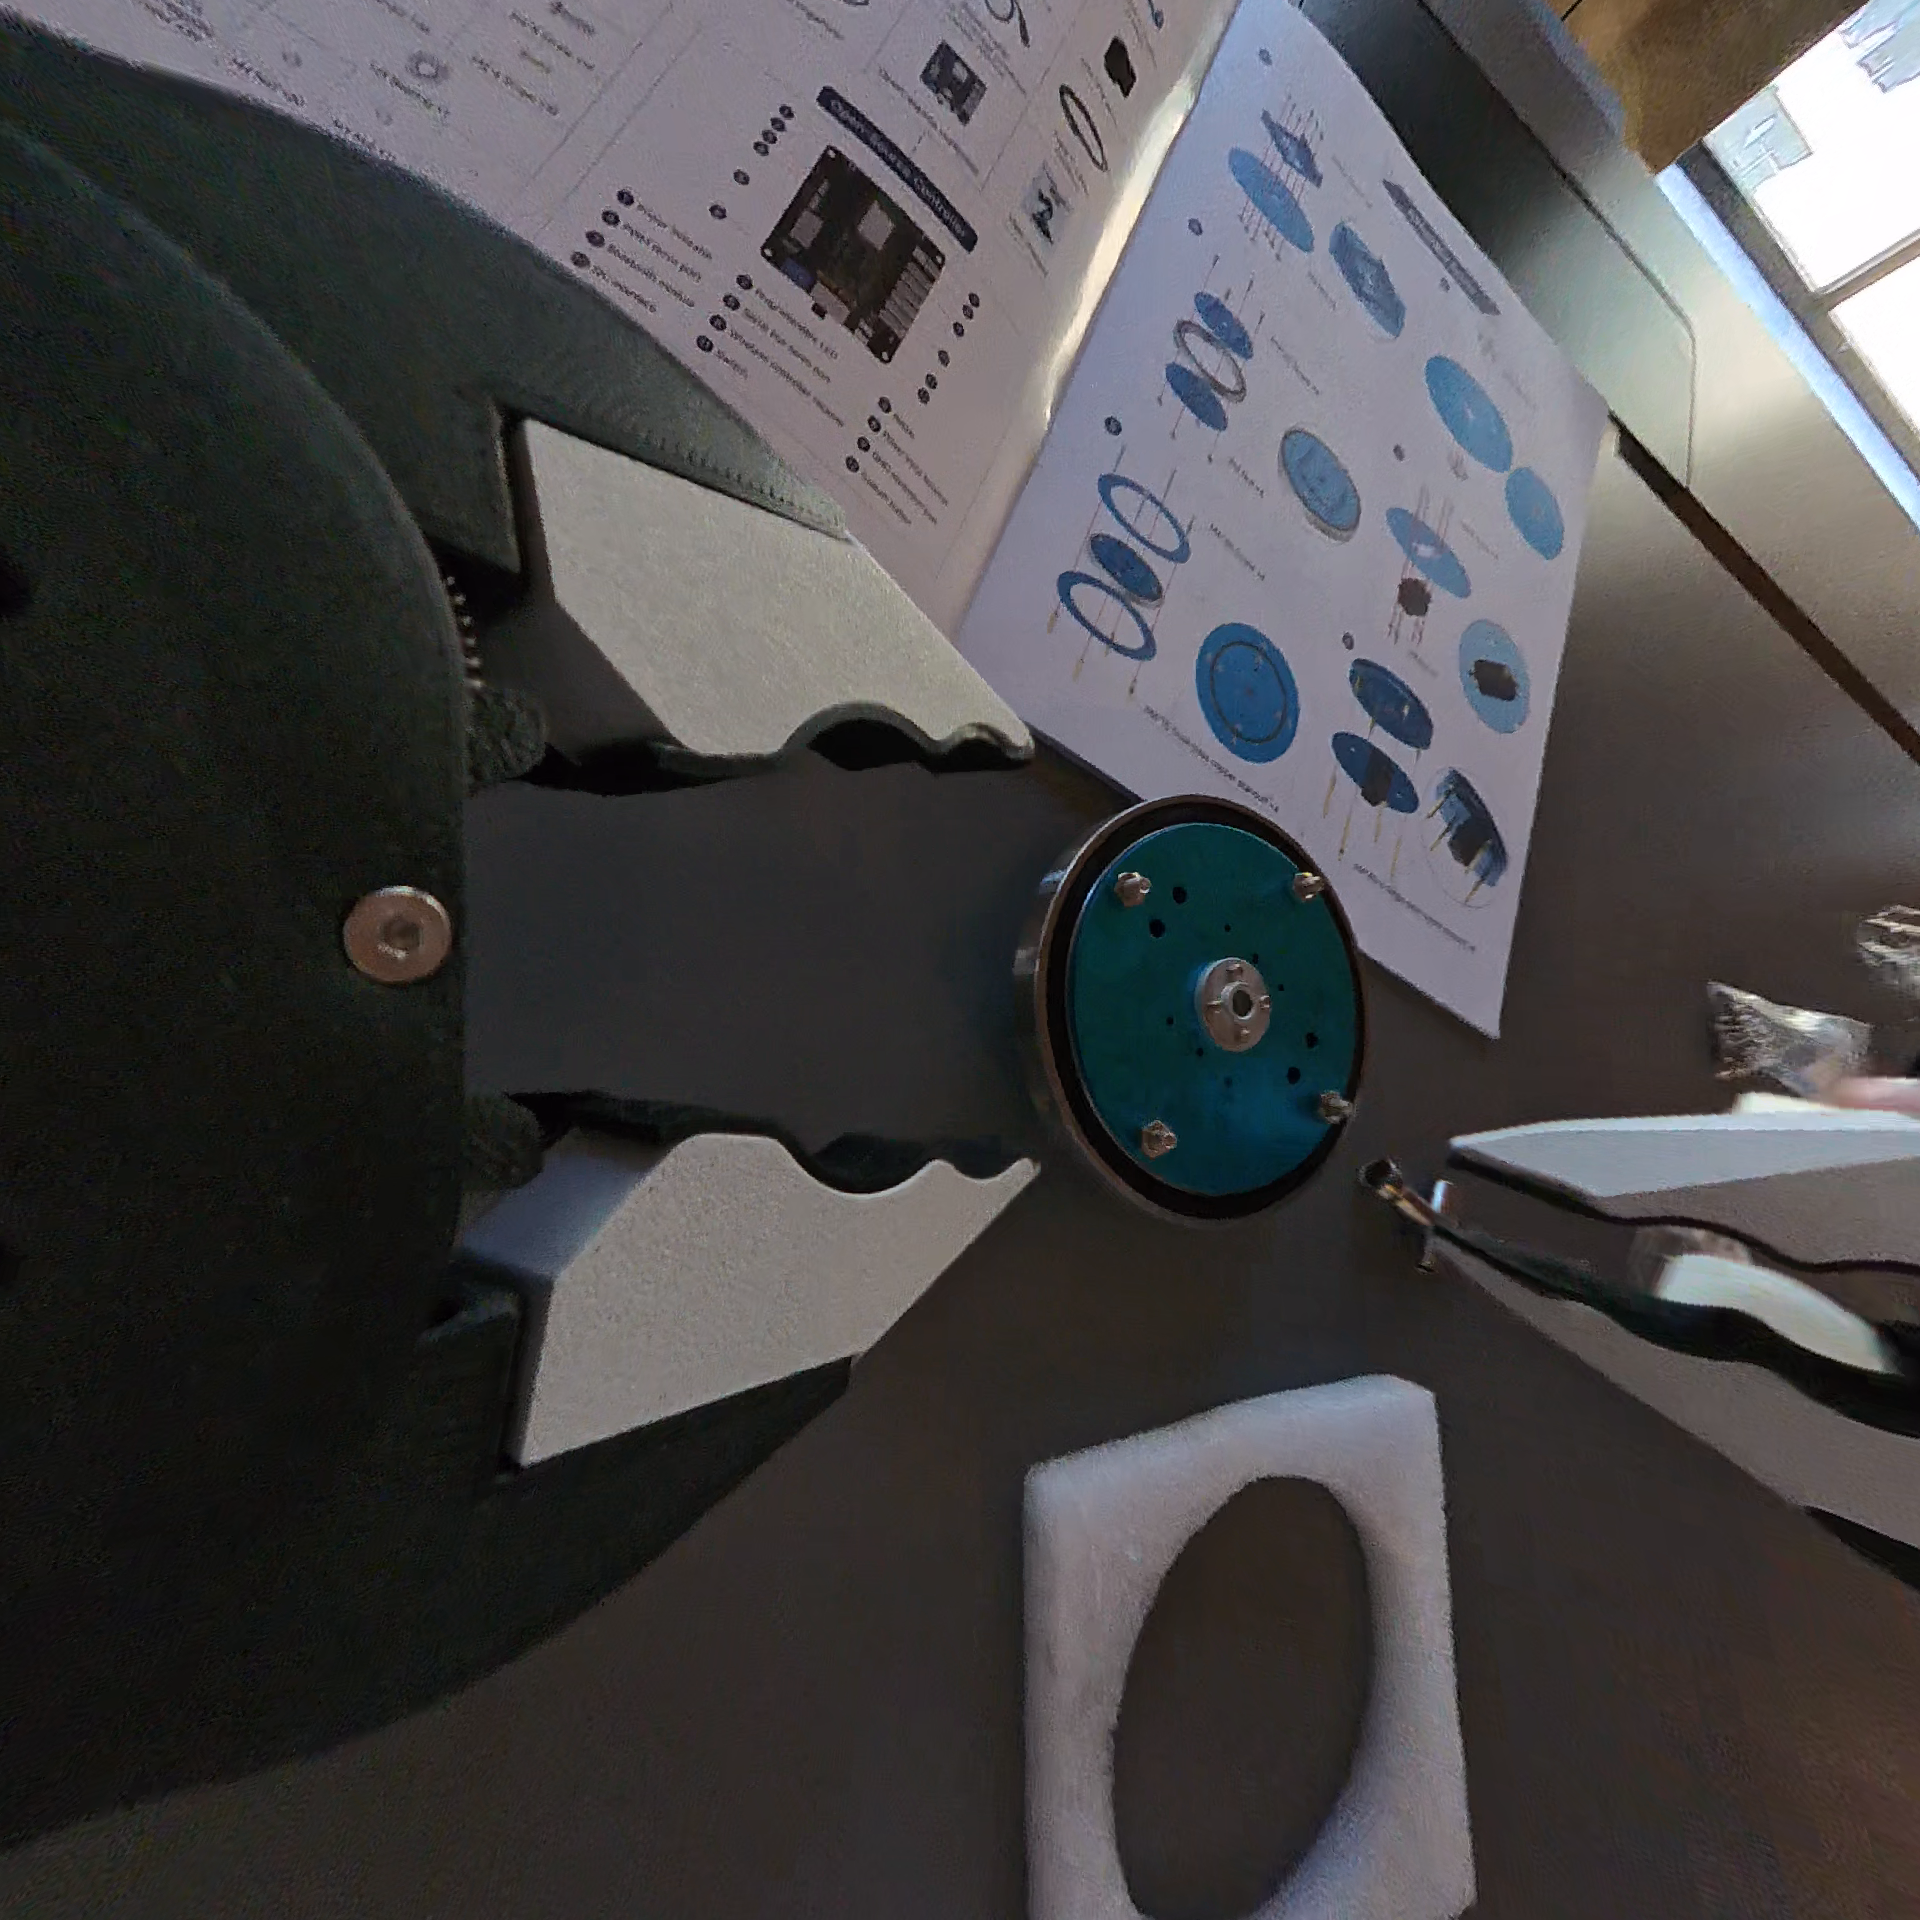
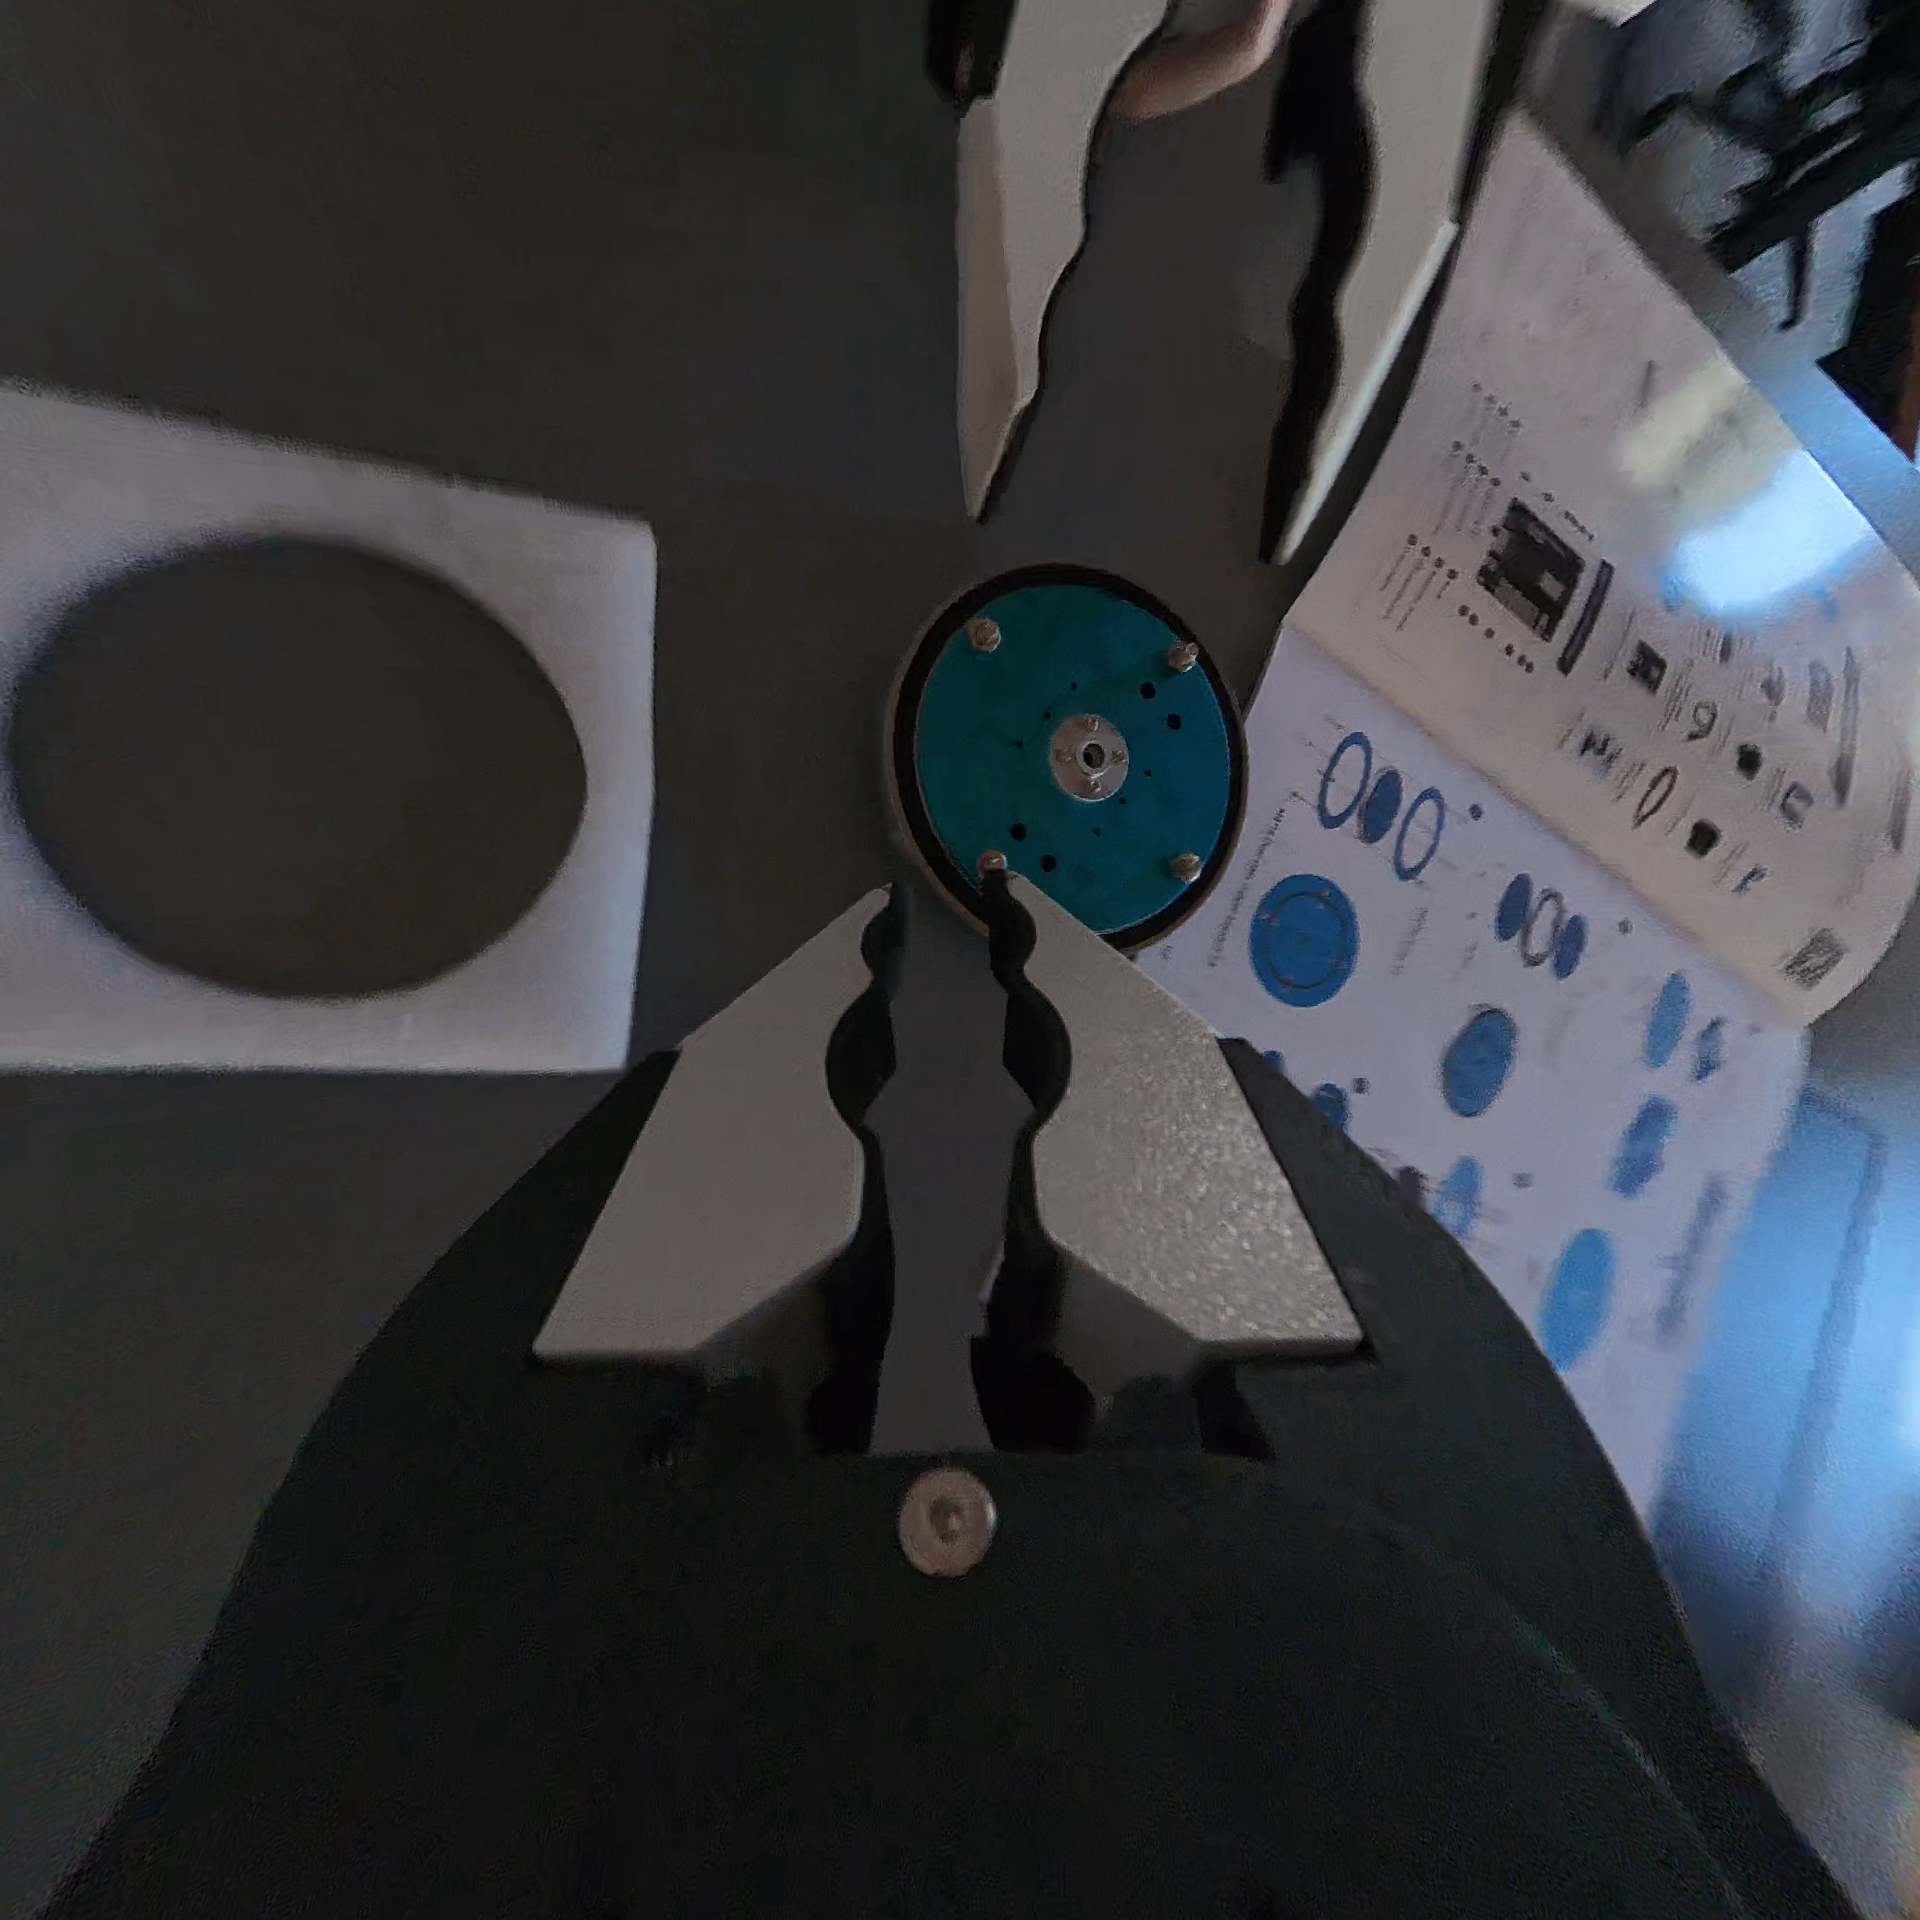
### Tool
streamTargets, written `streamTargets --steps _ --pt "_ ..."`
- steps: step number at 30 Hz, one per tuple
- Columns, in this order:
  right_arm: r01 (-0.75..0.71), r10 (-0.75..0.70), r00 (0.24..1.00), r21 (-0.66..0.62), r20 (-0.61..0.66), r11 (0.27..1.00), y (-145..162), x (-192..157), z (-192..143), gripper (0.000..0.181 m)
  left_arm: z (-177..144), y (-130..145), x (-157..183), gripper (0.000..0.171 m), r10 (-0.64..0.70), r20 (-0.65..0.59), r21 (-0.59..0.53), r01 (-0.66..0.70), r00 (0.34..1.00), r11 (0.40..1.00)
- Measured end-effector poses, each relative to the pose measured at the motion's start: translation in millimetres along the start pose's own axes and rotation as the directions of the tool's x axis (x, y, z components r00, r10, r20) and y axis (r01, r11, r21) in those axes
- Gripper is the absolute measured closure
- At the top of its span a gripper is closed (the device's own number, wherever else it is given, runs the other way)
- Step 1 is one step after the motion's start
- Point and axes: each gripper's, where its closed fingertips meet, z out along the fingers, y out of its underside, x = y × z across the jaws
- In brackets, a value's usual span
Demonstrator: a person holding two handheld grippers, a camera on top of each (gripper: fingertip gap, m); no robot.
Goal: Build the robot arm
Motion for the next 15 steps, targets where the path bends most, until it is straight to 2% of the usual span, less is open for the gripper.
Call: streamTargets --steps 2,5,9,15 --pt "0.129 -0.127 0.992 -0.154 0.028 0.98 4 8 2 0.171 5 2 2 0.096 0.022 0.0 -0.025 -0.022 1.0 0.999" --pt "0.195 -0.163 0.978 -0.295 0.129 0.935 9 13 7 0.169 8 -4 7 0.094 0.046 -0.004 -0.003 -0.046 0.999 0.999" --pt "0.202 -0.145 0.971 -0.336 0.188 0.92 8 11 13 0.164 10 -13 13 0.094 0.038 -0.02 0.038 -0.037 0.999 0.999" --pt "0.118 -0.041 0.976 -0.364 0.214 0.924 14 8 22 0.165 10 -15 9 0.097 0.023 -0.007 0.047 -0.022 1.0 0.999"
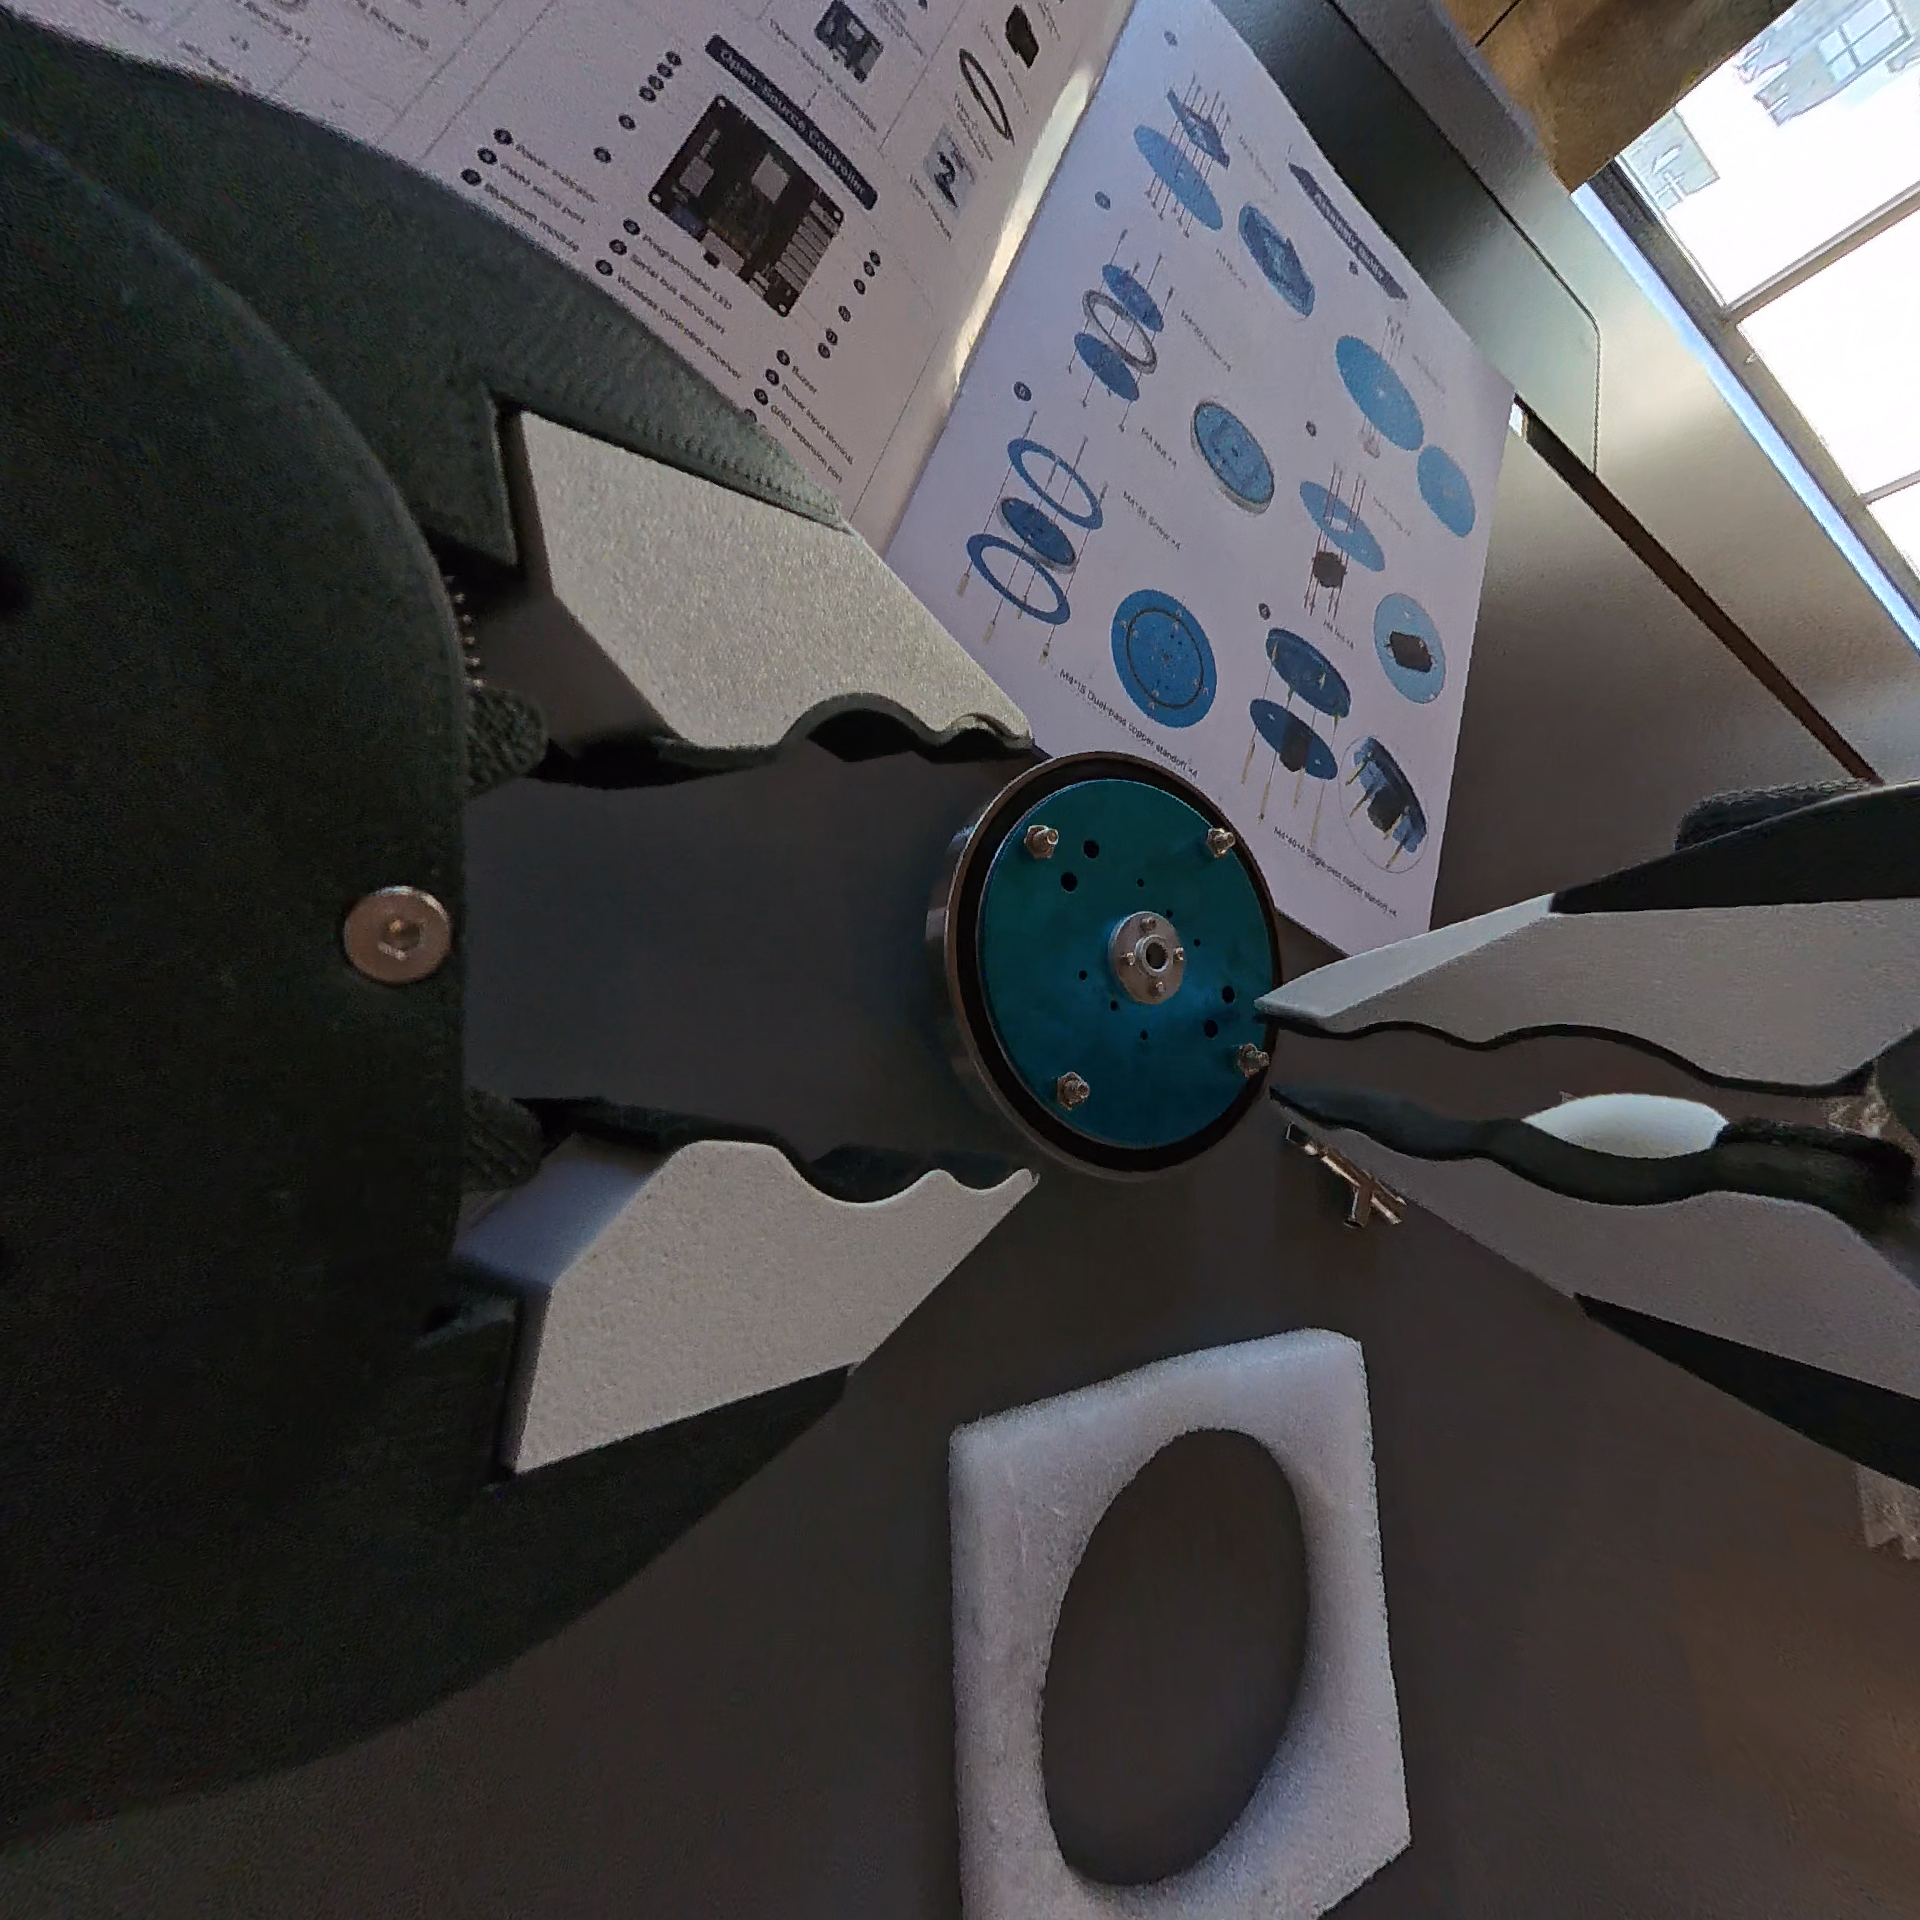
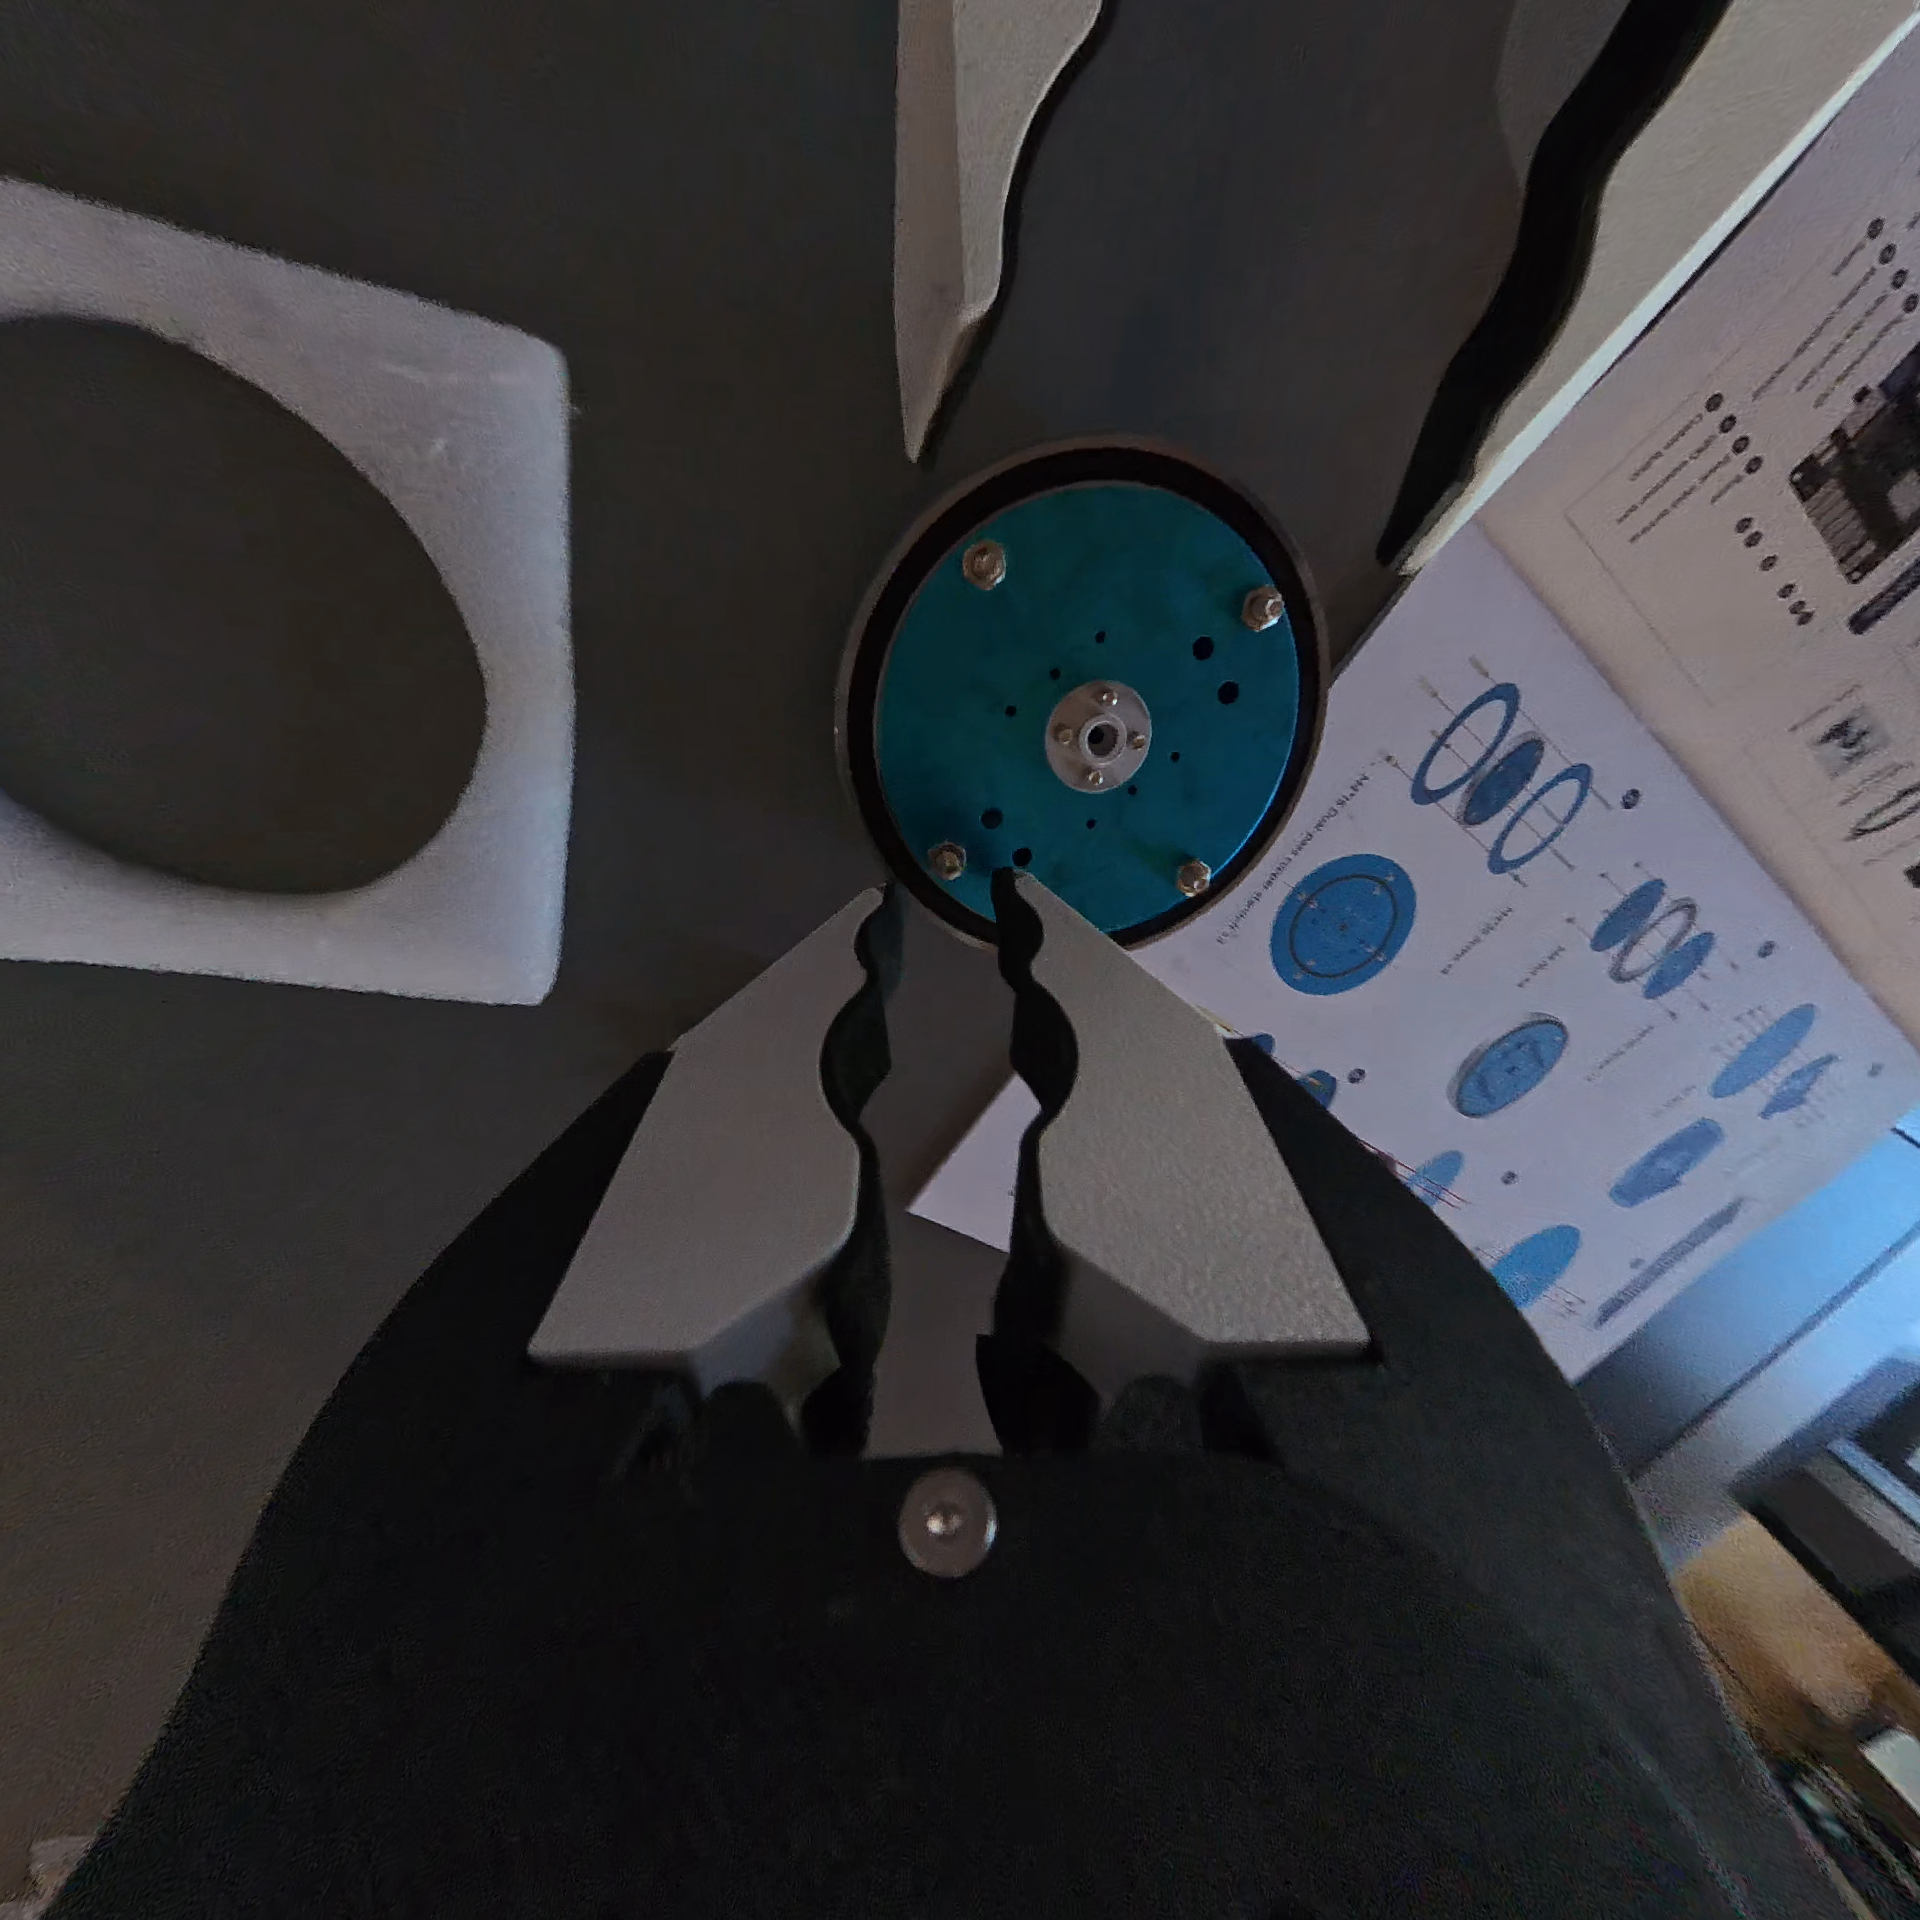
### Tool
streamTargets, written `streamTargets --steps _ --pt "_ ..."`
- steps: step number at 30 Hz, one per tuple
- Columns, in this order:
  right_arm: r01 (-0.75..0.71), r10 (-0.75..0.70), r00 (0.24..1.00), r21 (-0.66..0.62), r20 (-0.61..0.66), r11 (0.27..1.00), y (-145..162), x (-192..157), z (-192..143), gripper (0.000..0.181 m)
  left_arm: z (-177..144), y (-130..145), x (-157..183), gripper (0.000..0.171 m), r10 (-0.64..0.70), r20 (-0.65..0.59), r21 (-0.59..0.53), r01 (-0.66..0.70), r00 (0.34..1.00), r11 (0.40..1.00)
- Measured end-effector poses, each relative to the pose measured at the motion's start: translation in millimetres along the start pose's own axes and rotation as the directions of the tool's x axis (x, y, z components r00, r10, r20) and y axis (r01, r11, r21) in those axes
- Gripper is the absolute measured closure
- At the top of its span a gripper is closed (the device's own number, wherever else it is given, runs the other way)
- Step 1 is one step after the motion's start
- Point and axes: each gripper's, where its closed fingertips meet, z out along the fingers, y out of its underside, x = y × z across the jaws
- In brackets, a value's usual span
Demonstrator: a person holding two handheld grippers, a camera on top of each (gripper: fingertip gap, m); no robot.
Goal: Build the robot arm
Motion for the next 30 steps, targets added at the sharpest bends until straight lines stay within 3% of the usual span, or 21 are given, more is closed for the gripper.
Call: streamTargets --steps 10,15,21,27,28,30 --pt "-0.092 0.091 0.991 0.002 0.1 0.996 -4 -2 4 0.175 6 7 2 0.103 0.009 -0.011 -0.054 -0.01 1.0 0.998" --pt "-0.246 0.244 0.964 0.0 0.104 0.969 -3 -1 3 0.176 10 8 4 0.105 0.035 -0.006 -0.074 -0.036 0.999 0.997" --pt "-0.535 0.533 0.843 0.012 0.074 0.844 -4 0 3 0.176 12 7 6 0.105 0.047 0.005 -0.078 -0.047 0.999 0.996" --pt "-0.838 0.838 0.544 0.093 0.053 0.538 -3 1 2 0.175 15 8 5 0.103 0.062 0.029 -0.089 -0.059 0.998 0.994" --pt "-0.837 0.837 0.544 0.107 0.053 0.537 -3 1 2 0.175 15 8 5 0.103 0.063 0.03 -0.09 -0.06 0.998 0.994" --pt "-0.768 0.77 0.638 0.106 0.033 0.632 -2 0 0 0.175 15 8 6 0.104 0.063 0.027 -0.089 -0.06 0.998 0.994"
